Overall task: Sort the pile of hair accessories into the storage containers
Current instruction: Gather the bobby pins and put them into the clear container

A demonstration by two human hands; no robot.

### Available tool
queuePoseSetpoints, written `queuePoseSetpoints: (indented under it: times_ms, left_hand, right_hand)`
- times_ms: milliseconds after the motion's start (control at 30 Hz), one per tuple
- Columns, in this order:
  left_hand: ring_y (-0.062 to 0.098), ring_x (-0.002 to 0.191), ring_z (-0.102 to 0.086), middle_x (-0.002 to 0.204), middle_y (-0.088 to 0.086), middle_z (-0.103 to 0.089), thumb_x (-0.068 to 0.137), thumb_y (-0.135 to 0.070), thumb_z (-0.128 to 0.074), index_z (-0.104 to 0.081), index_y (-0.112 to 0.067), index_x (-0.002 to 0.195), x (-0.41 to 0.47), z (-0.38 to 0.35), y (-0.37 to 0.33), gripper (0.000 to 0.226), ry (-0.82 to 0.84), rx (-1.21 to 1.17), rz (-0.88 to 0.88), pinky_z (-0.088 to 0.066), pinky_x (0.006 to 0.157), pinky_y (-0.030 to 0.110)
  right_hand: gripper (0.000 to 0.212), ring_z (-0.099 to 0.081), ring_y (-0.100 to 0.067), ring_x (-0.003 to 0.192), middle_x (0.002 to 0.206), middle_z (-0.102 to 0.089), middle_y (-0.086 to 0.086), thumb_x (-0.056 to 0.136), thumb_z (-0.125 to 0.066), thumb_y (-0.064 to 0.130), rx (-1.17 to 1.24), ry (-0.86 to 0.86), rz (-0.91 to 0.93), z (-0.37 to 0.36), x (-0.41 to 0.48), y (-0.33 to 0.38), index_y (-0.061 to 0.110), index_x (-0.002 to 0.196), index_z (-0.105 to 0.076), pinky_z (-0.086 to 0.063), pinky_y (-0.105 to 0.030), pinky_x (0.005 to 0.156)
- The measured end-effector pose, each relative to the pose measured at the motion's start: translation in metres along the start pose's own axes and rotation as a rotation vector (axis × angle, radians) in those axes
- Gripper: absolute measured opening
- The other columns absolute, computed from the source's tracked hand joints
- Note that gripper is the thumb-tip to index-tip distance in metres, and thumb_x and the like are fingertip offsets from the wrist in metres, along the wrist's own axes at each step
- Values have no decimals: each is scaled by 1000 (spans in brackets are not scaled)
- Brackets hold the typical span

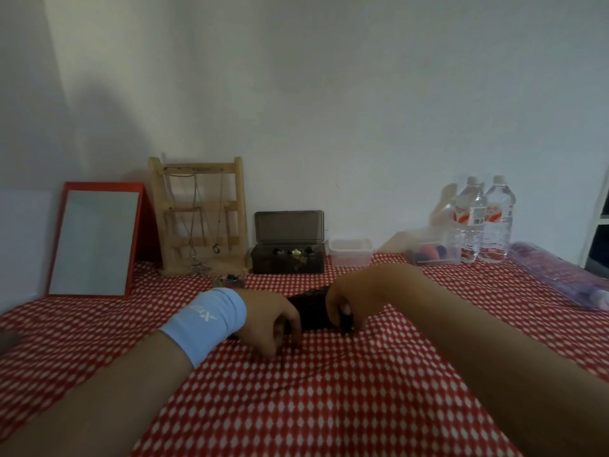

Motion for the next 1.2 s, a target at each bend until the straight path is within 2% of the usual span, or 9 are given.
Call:
queuePoseSetpoints:
  times_ms: [300, 533, 633, 733, 800, 867, 967, 1067, 1200]
  left_hand:
    - [8, 84, -64, 91, -14, -67, 82, -34, -75, -76, -25, 94, 36, 6, 9, 15, -351, 56, 5, -50, 75, 21]
    - [7, 83, -59, 90, -13, -61, 79, -39, -75, -64, -29, 93, 23, 17, 32, 20, -454, -93, 77, -49, 73, 24]
    - [13, 95, -58, 104, -5, -61, 77, -43, -77, -55, -28, 111, -3, 23, 49, 43, -311, -37, 231, -50, 85, 29]
    - [20, 128, -46, 141, -2, -47, 69, -56, -79, -37, -27, 144, -27, 24, 61, 91, -17, 113, 453, -39, 109, 37]
    - [22, 138, -37, 153, -1, -35, 70, -58, -78, -27, -25, 151, -32, 18, 66, 101, 95, 134, 526, -34, 113, 37]
    - [22, 131, -46, 147, 1, -43, 73, -55, -77, -37, -23, 147, -30, 11, 69, 90, 87, 145, 521, -40, 108, 34]
    - [16, 101, -62, 117, 0, -64, 76, -45, -78, -61, -19, 123, -20, 4, 75, 56, -11, 112, 453, -52, 84, 26]
    - [14, 72, -68, 92, 0, -68, 83, -19, -74, -67, -20, 96, -10, 2, 79, 14, -123, -77, 399, -54, 61, 20]
    - [13, 71, -72, 94, -1, -68, 82, -17, -73, -66, -27, 89, 7, 4, 70, 14, -280, -127, 315, -57, 63, 20]
  right_hand:
    - [17, -56, -9, 95, 94, -57, 18, 89, -72, 28, 173, -240, -30, -12, 19, -12, 26, 106, -71, -38, -15, 70]
    - [27, -58, -19, 100, 106, -61, 2, 89, -66, 28, 63, -314, -104, 5, 27, 12, 22, 116, -62, -45, -28, 81]
    - [49, -54, -25, 117, 123, -53, -3, 89, -65, 35, 89, -256, -5, 14, 36, 38, 24, 135, -49, -48, -37, 95]
    - [82, -32, -29, 142, 158, -30, -3, 86, -68, 52, 83, -146, 109, 9, 57, 64, 34, 154, -27, -33, -53, 115]
    - [89, -28, -25, 147, 163, -24, 1, 84, -68, 58, 90, -164, 174, 3, 70, 78, 36, 156, -21, -28, -51, 119]
    - [90, -32, -23, 146, 163, -28, 4, 84, -66, 64, 105, -195, 199, -3, 80, 86, 35, 157, -22, -29, -47, 119]
    - [83, -41, -20, 139, 158, -37, 7, 84, -63, 68, 152, -154, 201, -10, 88, 88, 38, 153, -30, -34, -44, 116]
    - [59, -57, -19, 118, 140, -57, 4, 91, -62, 56, 152, -230, 228, -12, 89, 83, 32, 144, -50, -47, -38, 104]
    - [39, -61, -14, 100, 118, -67, 4, 93, -64, 46, 113, -279, 158, -6, 86, 58, 28, 127, -65, -52, -36, 94]
Point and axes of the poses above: each hand's wrist, its own x-axis towards the middle knuckle, its own z-axis out of the back of the hand, y = z × x, the point moved 1 cm from there along x, towards the middle knuckle
